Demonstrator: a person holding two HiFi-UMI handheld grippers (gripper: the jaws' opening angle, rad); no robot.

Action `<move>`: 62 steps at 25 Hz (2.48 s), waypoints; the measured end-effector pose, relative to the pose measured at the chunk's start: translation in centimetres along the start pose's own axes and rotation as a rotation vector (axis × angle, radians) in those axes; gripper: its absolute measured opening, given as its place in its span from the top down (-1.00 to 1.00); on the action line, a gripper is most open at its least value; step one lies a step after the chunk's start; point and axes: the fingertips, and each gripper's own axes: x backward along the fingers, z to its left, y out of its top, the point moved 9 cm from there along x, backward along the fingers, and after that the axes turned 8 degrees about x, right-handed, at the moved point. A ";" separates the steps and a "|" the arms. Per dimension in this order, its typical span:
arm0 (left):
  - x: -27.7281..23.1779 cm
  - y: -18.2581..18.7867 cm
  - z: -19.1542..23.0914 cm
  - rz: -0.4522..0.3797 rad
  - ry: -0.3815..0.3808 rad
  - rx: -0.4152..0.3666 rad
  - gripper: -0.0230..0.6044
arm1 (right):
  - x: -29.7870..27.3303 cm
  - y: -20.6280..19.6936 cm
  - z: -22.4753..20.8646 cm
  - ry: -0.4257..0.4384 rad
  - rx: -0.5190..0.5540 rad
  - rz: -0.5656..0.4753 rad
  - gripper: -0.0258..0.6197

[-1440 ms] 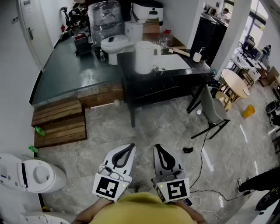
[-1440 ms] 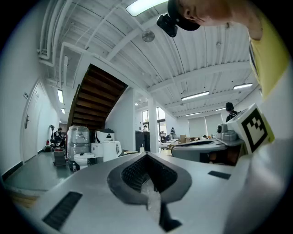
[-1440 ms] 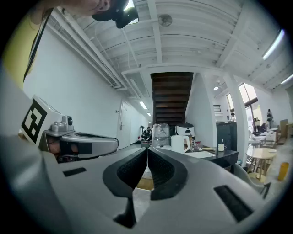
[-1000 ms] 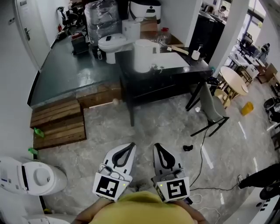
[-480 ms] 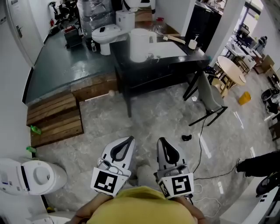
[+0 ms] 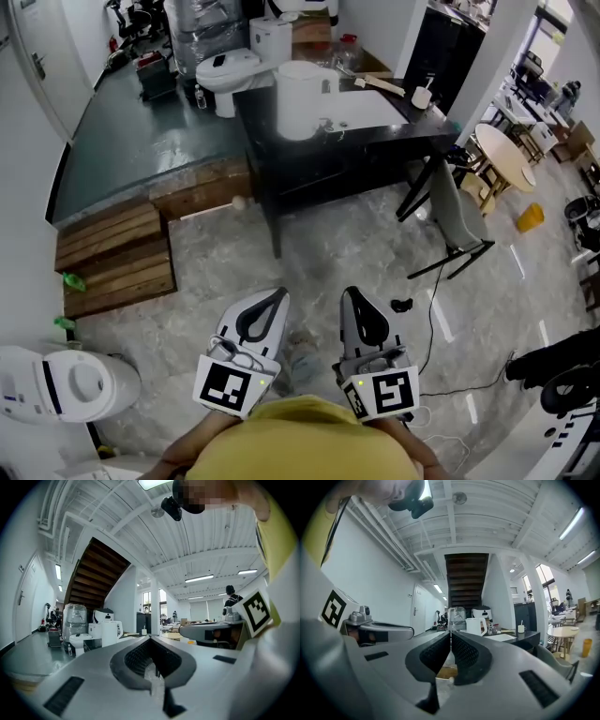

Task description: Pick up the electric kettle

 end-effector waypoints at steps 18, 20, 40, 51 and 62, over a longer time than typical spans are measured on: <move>-13.0 1.4 3.6 -0.023 0.122 -0.005 0.90 | -10.5 -1.7 -10.9 0.098 -0.027 -0.017 0.85; -13.4 1.4 3.9 -0.016 0.137 0.001 0.90 | -10.9 -1.8 -11.2 0.106 -0.033 -0.014 0.85; -23.3 2.0 11.0 0.011 0.079 -0.022 0.90 | -20.5 -2.4 -16.4 0.062 -0.037 -0.012 0.85; -31.4 3.5 18.5 -0.002 0.025 0.007 0.90 | -30.7 -2.1 -18.8 0.045 -0.026 -0.018 0.85; -37.6 4.6 25.2 0.000 -0.041 0.006 0.90 | -39.1 -1.6 -20.4 0.014 -0.009 -0.014 0.85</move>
